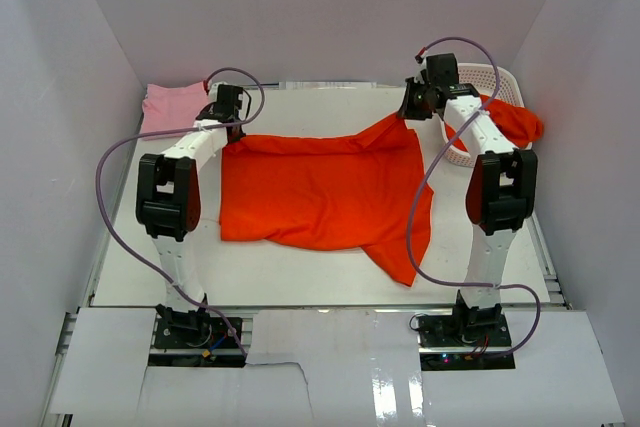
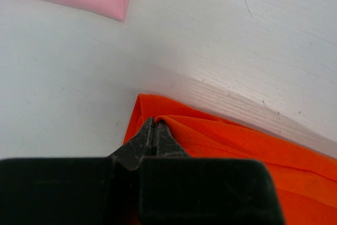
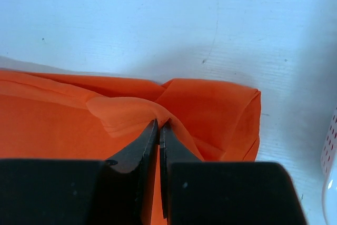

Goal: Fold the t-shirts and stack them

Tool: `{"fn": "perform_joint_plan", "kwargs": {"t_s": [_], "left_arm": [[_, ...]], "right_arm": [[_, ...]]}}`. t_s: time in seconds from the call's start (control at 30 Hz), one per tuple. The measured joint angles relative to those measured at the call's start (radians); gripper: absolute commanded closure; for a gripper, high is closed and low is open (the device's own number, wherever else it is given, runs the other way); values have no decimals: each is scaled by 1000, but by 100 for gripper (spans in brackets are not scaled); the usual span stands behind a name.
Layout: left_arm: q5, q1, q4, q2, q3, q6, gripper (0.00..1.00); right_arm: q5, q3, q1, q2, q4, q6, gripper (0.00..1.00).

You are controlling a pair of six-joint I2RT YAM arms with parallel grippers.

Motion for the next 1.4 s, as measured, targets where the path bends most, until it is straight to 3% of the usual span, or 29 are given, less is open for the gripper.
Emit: {"fn": "perform_joint_plan", "kwargs": {"t_s": [0.6,1.17,1.4], "left_arm": [[1,7,-1,68,129,14,100],[1,16,-3,81,132,38,100],[11,17,0,84,199,69,100]], "right_arm": [[-42,235,-25,109,-16,0,92],[-77,283,-35,150,-23,0,92],[-91,285,-35,150,-23,0,92]]}}
